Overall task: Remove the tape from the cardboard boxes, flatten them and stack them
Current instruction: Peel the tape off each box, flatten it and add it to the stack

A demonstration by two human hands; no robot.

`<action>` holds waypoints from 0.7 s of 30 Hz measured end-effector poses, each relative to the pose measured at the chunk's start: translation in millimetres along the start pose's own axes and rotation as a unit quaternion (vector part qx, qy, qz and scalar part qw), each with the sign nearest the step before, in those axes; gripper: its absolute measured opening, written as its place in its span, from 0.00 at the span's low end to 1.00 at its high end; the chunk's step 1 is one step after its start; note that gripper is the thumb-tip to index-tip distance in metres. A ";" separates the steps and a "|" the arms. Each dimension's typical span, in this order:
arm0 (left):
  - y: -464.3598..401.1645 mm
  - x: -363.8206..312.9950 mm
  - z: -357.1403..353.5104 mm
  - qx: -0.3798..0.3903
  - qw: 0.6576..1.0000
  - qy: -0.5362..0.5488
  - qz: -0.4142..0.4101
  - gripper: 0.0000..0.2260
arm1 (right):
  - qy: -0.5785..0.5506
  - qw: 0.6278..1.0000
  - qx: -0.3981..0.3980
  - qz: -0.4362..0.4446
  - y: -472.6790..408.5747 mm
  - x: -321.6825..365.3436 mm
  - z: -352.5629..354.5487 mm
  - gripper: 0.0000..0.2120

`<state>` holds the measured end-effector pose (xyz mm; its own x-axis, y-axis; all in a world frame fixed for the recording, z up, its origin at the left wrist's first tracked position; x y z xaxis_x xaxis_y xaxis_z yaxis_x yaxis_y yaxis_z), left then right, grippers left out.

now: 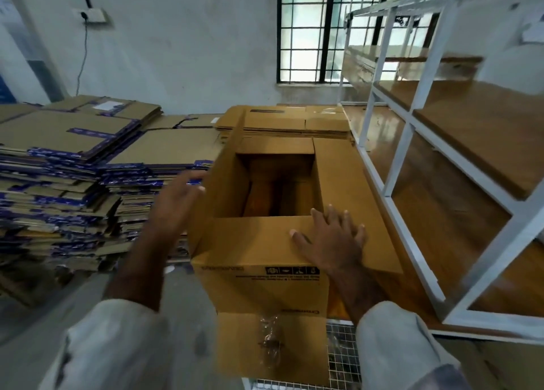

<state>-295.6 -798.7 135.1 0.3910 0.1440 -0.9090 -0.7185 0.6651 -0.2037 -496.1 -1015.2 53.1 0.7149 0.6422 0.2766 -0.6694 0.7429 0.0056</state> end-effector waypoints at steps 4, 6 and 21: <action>13.0 56.9 68.0 -0.112 0.971 0.131 0.165 0.13 | 0.000 1.000 0.002 -0.003 -2.7 -5.8 1.0 0.39; 27.0 94.1 65.2 -0.120 0.950 0.149 0.247 0.13 | -0.002 1.000 0.008 0.001 -2.0 -8.6 1.8 0.39; -31.1 79.9 74.0 0.033 0.974 0.068 0.212 0.19 | 0.055 0.993 0.071 0.071 -26.4 61.2 35.5 0.30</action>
<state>-199.4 -753.6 95.7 -0.0157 0.3205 -0.9471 -0.7581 0.6138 0.2203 -441.9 -1002.3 104.0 0.6233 0.7617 0.1768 -0.7816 0.6138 0.1108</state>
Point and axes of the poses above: each hand's wrist, its own y-axis away from the middle knuckle, its own z-axis out of the back of the hand, x = y × z, the point moved 5 cm from there along -y, towards the middle knuckle, and after that the axes turned 6 degrees about x, right-handed, at the moved point
